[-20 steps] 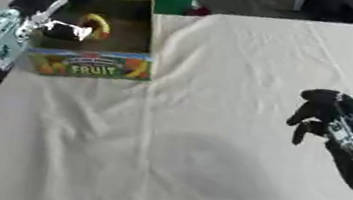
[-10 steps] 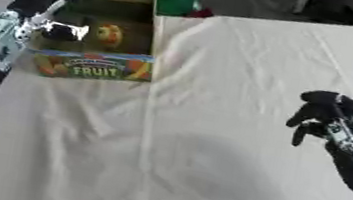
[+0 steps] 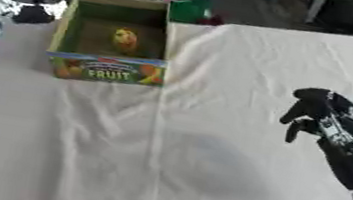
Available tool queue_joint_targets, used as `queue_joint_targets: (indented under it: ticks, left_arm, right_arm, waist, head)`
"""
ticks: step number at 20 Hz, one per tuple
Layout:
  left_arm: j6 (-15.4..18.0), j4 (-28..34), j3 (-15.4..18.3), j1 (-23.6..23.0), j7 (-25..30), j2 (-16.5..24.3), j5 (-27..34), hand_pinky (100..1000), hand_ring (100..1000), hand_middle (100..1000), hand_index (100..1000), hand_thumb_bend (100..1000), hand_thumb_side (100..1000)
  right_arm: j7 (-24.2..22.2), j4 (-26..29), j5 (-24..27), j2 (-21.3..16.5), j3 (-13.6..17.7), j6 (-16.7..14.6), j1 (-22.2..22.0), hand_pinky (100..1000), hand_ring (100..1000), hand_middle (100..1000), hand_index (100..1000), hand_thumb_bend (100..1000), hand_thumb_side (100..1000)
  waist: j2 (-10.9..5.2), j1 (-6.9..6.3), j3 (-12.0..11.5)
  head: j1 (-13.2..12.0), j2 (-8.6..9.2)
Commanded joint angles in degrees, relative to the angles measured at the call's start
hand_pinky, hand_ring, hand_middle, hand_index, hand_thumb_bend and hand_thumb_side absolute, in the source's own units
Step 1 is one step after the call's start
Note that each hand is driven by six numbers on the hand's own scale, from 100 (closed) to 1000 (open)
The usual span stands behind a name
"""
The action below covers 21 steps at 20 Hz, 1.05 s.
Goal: Pick up objects on the table and place them in the box.
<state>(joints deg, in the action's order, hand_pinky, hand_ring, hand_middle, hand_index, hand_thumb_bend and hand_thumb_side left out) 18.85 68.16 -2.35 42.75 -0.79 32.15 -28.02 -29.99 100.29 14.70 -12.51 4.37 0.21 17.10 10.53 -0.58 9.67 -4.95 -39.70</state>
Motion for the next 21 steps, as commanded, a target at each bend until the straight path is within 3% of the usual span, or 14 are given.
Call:
queue_joint_targets:
  ticks: [1,5,9,14,21]
  left_arm:
    - [-1.3,10.8,1.1,-3.9,1.6,3.6,11.4,508,554,541,723,100,306]
    - [-4.7,23.4,3.9,-14.7,1.7,2.1,23.1,492,538,522,706,100,426]
    - [-6.6,30.8,5.5,-21.5,2.3,-1.7,28.9,487,533,515,700,100,487]
    - [-9.0,32.9,6.0,-26.3,3.6,-7.3,31.4,482,530,511,696,100,608]
    - [-11.3,32.9,5.7,-29.0,5.1,-11.8,34.0,478,526,506,708,100,695]
  right_arm:
    - [0.5,0.5,0.0,-0.5,0.8,-0.1,0.4,383,565,521,735,100,513]
    - [0.8,0.7,0.0,-0.4,1.1,-0.1,0.3,383,565,521,735,100,513]
    - [1.0,0.8,0.1,-0.4,1.2,-0.1,0.3,383,566,521,735,100,515]
    - [1.2,0.9,0.1,-0.3,1.3,-0.1,0.2,384,566,520,735,100,518]
    - [1.6,1.0,0.1,-0.2,1.5,0.1,0.2,384,566,520,735,100,523]
  waist:
    - [-1.11,0.18,-0.7]
    - [-0.92,0.48,-2.1]
    - [-0.70,0.70,-2.9]
    - [-0.44,0.87,-4.0]
    - [-0.20,0.79,-4.8]
  head:
    - [0.7,-0.54]
    - [1.1,-0.68]
    - [1.3,-0.62]
    - [1.2,-0.68]
    - [1.4,-0.91]
